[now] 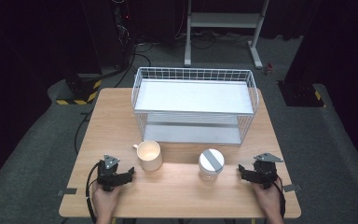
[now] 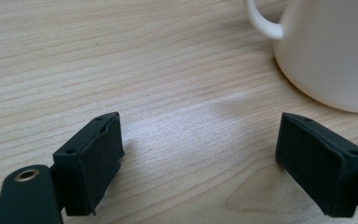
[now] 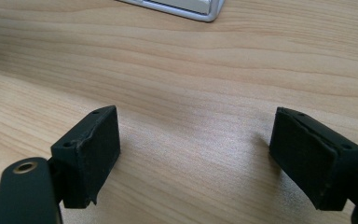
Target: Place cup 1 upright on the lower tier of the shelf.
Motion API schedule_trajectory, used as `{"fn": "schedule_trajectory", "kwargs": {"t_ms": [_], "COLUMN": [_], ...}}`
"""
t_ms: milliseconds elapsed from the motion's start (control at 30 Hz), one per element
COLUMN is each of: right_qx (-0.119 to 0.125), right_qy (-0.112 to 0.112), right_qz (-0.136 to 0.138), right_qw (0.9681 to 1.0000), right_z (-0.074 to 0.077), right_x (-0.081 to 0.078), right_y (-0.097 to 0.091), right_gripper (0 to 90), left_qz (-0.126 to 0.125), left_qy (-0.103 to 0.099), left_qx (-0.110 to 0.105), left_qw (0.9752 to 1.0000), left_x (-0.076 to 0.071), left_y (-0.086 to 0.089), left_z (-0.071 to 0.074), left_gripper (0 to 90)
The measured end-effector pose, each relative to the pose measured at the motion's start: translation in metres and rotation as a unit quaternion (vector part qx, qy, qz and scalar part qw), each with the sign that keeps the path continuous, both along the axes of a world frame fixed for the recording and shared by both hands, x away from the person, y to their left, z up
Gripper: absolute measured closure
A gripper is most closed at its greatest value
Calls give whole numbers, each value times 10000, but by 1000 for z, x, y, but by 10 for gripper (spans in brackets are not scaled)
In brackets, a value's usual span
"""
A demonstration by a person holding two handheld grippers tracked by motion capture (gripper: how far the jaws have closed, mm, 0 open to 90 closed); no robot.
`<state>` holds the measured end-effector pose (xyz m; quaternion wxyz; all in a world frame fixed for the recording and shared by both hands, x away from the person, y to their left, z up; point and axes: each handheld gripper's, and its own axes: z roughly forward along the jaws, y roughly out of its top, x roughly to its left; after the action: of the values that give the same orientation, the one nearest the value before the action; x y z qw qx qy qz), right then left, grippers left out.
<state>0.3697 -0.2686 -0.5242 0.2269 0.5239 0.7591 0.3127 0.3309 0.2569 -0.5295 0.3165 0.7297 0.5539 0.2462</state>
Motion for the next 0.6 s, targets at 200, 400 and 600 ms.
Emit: {"fn": "schedule_trajectory", "kwargs": {"t_ms": [200, 400, 600], "right_qx": [0, 0, 2], "right_qy": [-1, 0, 9], "right_qz": [-1, -1, 22], "right_qw": [10000, 10000, 10000], "right_z": [0, 0, 0], "right_x": [0, 0, -1], "right_y": [0, 0, -1], "right_gripper": [159, 159, 158], "left_qz": [15, 53, 87], "left_qy": [2, 13, 9], "left_qx": [-7, -34, -41], "left_qw": [10000, 10000, 10000], "left_x": [0, 0, 0], "left_y": [0, 0, 0], "left_z": [0, 0, 0], "left_gripper": [154, 155, 156]}}
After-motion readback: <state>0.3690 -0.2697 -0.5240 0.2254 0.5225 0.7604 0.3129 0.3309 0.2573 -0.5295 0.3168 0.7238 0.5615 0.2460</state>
